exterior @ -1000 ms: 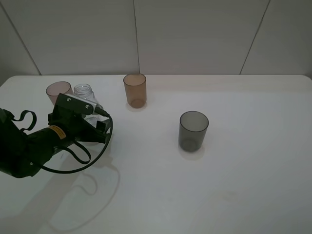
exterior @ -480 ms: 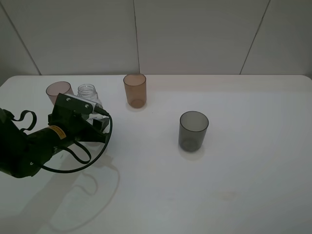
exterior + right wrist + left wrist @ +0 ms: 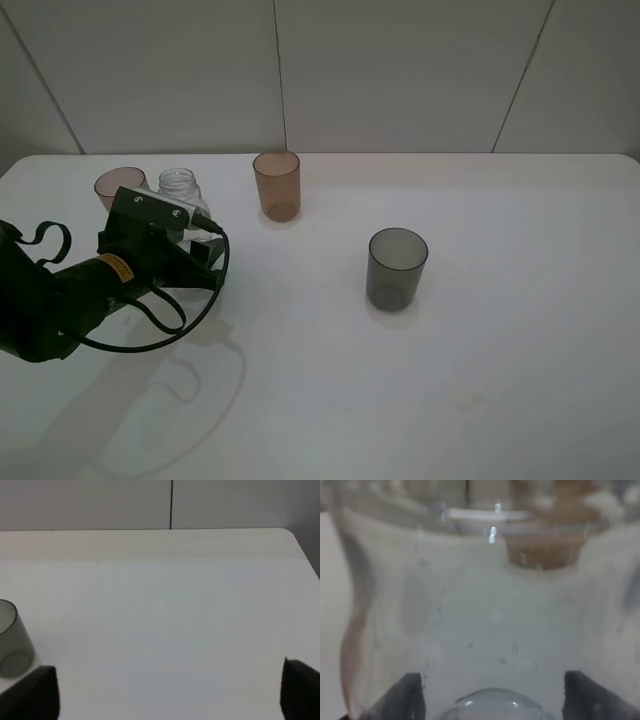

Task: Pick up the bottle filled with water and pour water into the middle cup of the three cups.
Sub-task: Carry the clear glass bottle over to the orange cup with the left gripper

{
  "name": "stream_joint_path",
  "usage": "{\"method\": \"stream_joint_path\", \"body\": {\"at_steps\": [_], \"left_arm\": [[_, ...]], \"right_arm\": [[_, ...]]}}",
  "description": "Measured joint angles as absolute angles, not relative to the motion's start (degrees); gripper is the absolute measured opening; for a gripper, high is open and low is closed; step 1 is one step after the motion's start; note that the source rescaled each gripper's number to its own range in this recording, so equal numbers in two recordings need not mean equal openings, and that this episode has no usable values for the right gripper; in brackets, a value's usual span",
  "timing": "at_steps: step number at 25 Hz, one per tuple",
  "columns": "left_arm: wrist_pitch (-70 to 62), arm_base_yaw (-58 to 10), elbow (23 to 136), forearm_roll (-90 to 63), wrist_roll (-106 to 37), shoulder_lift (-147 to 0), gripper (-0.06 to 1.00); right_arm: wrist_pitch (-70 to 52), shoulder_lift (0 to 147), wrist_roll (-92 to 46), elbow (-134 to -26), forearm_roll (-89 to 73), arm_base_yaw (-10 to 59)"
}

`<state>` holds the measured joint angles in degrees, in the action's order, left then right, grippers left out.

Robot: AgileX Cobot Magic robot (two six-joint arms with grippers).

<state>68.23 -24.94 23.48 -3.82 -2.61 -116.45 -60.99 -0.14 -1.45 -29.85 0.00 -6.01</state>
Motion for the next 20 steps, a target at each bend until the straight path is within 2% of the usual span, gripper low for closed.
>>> {"method": "stream_joint_path", "body": {"at_steps": [8,14,20], "left_arm": [[63.96,-25.13,23.37,-3.01,-2.61,-102.63,0.03],[50.31,-25.13,23.69,-3.01,-2.61,-91.53,0.03],[32.74,-25.13,30.68,-3.01,-2.61,-83.56,0.03]], "right_arm": [[-60.99,-0.14,-1.45,-29.85,0.00,-6.01],[-60.99,-0.14,-1.45,-29.85,0.00,-6.01],[-60.99,-0.14,-1.45,-29.85,0.00,-6.01]]}}
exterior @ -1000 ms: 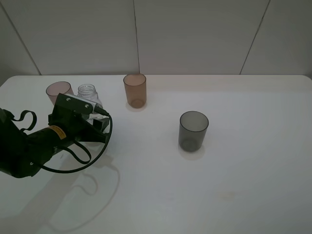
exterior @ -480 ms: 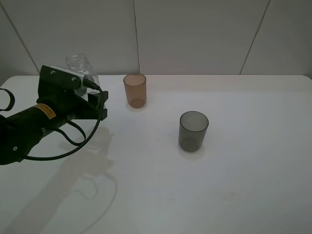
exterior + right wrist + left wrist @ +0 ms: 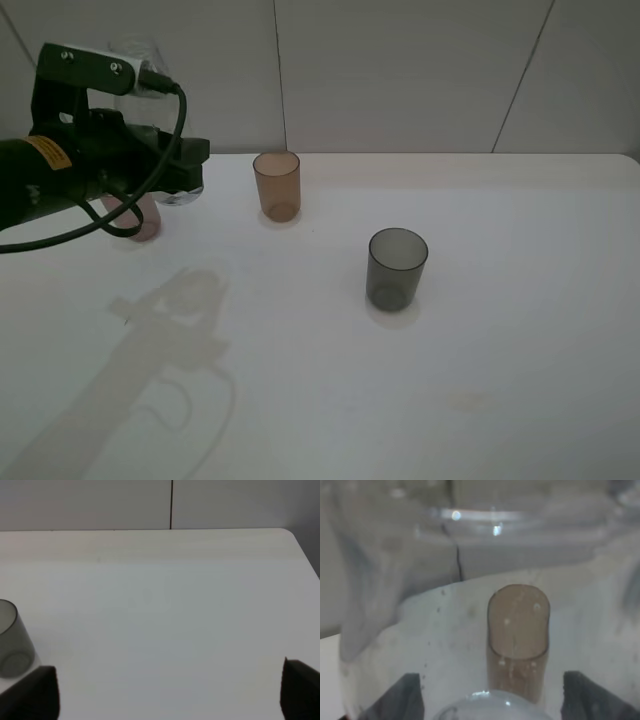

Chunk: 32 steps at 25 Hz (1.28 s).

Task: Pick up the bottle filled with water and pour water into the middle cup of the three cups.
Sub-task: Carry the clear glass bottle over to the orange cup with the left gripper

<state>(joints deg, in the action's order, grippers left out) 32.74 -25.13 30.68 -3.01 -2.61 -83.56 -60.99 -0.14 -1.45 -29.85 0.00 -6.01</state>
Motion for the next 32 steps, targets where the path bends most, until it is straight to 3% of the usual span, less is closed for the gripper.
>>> {"method": "stream_joint_path", "body": {"at_steps": [10,21,32], "left_arm": [[8.51,-25.13,47.84,-2.08,-8.96,-83.30,0.03],[-20.16,-25.13,69.90,15.15,-12.03,-97.86,0.03],[-22.90,-25.71,73.11,25.78,-12.16,-106.37,0.03]], "right_arm": [[-60.99,-0.14,-1.45,-29.85,0.00,-6.01],[-60.99,-0.14,-1.45,-29.85,0.00,-6.01],[-60.99,-0.14,-1.45,-29.85,0.00,-6.01]]}}
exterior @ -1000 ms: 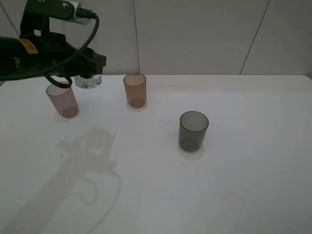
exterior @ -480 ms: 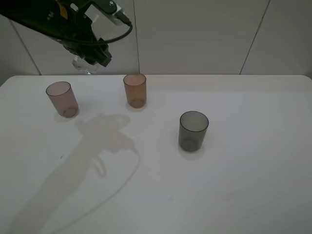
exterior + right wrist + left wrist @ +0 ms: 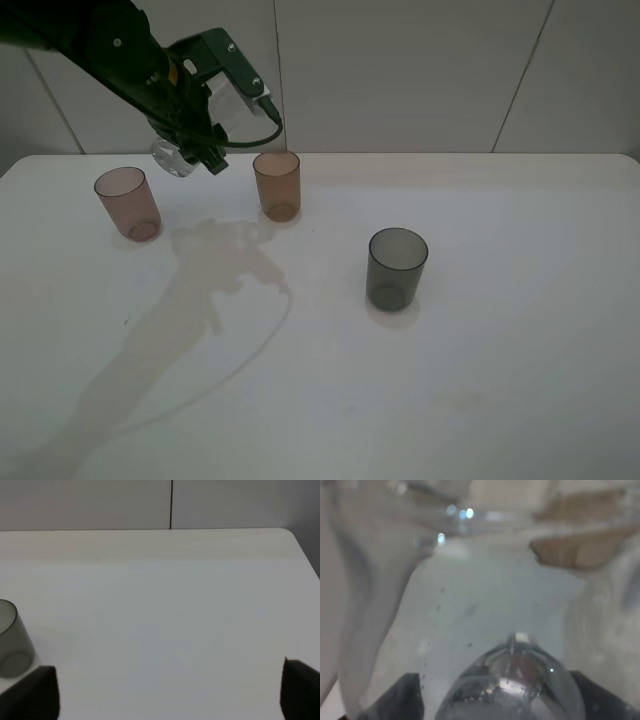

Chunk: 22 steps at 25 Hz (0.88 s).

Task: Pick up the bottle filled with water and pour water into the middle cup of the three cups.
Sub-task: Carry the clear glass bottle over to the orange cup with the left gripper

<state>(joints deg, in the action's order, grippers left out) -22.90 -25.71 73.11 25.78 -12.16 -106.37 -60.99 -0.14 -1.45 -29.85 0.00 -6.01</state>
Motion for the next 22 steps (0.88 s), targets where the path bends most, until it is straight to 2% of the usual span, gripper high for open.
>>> {"method": "stream_joint_path", "body": {"at_steps": [11,22], "left_arm": [[-23.17,-26.66,74.24,34.20,-15.41,-110.26,0.03],[-29.90,-27.08,76.01,39.19,-16.49,-113.22,0.03]], "right_arm": [[-60.99,-0.14,-1.45,-29.85,0.00,-6.01],[-60.99,-0.14,-1.45,-29.85,0.00,-6.01]]}}
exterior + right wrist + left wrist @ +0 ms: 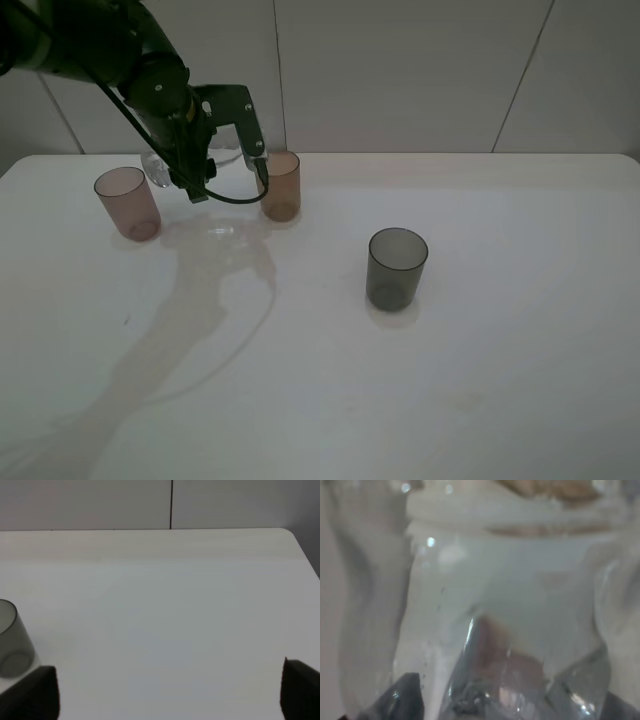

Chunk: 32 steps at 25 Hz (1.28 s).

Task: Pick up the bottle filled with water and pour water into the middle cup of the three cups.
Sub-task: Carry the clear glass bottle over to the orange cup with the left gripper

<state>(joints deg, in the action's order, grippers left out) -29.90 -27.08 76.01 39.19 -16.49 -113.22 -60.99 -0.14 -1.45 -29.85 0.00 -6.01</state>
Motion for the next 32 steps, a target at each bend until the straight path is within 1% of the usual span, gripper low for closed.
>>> {"method": "stream_joint_path", "body": {"at_steps": [19,32], "left_arm": [[-27.67,-27.08,76.58,51.46,-16.87,-114.92,0.03],[-25.01,-27.08,76.58,54.95,-16.87,-114.92,0.03]], "right_arm": [[-60.99,-0.14,-1.45,-29.85,0.00,-6.01],[-60.99,-0.14,-1.45,-29.85,0.00,-6.01]]}}
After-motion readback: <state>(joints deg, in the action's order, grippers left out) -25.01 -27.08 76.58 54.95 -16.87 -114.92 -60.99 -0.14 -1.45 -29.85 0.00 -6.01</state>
